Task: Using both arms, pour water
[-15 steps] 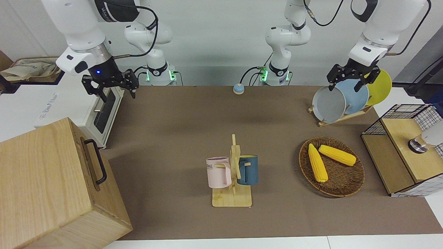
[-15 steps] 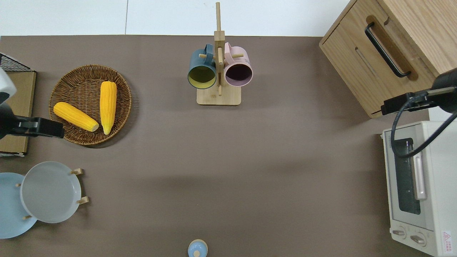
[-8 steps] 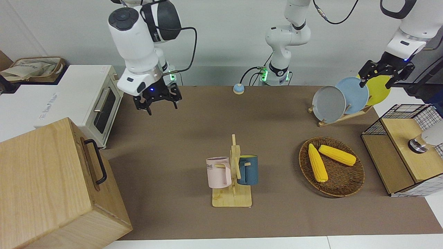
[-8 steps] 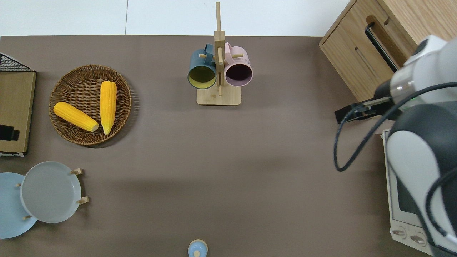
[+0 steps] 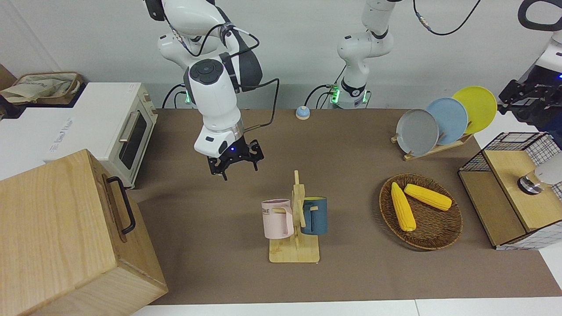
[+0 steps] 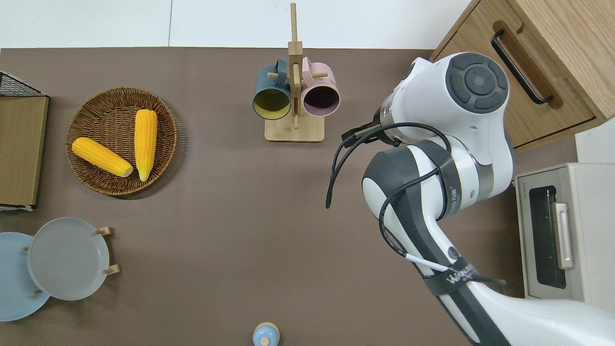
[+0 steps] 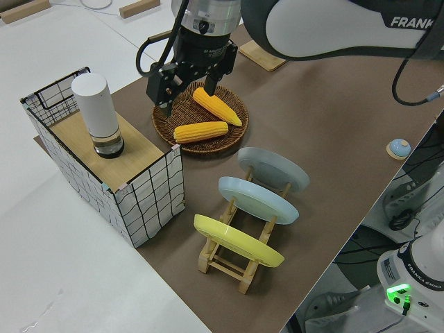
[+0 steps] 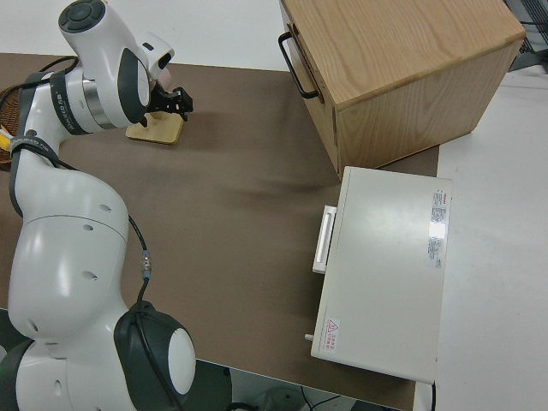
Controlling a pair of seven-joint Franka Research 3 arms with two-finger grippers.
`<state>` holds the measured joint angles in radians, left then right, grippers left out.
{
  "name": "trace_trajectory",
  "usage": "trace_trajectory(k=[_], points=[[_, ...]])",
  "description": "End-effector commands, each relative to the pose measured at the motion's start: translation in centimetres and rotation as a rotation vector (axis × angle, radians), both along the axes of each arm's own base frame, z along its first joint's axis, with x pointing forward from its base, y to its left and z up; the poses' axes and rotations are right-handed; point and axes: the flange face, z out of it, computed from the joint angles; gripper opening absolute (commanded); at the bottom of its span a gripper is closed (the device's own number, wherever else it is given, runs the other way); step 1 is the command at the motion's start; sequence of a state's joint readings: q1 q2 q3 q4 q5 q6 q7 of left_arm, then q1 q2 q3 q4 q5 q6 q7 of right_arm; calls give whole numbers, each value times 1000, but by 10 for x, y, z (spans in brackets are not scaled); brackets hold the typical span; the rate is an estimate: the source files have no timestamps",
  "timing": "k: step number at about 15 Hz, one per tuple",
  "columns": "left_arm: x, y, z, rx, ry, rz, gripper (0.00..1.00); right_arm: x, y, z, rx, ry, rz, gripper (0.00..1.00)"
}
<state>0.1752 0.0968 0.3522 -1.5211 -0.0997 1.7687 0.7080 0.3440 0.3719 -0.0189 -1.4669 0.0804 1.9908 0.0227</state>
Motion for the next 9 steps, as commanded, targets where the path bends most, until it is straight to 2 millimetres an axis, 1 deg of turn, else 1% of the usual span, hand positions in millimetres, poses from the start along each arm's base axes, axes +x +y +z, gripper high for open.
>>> trace_trajectory(k=[1, 3, 5, 7, 9], points=[[6, 47, -23, -3, -61, -9, 989, 21, 16, -18, 50, -87, -4, 990], [6, 67, -33, -34, -119, 5, 989, 25, 35, -30, 57, -97, 17, 990], [5, 84, -42, -71, -176, 13, 989, 35, 40, -29, 77, -163, 20, 990], [10, 93, -45, -71, -256, 40, 989, 40, 41, -32, 80, -210, 31, 983], [22, 95, -49, -86, -340, 73, 989, 45, 42, -32, 78, -267, 61, 973]])
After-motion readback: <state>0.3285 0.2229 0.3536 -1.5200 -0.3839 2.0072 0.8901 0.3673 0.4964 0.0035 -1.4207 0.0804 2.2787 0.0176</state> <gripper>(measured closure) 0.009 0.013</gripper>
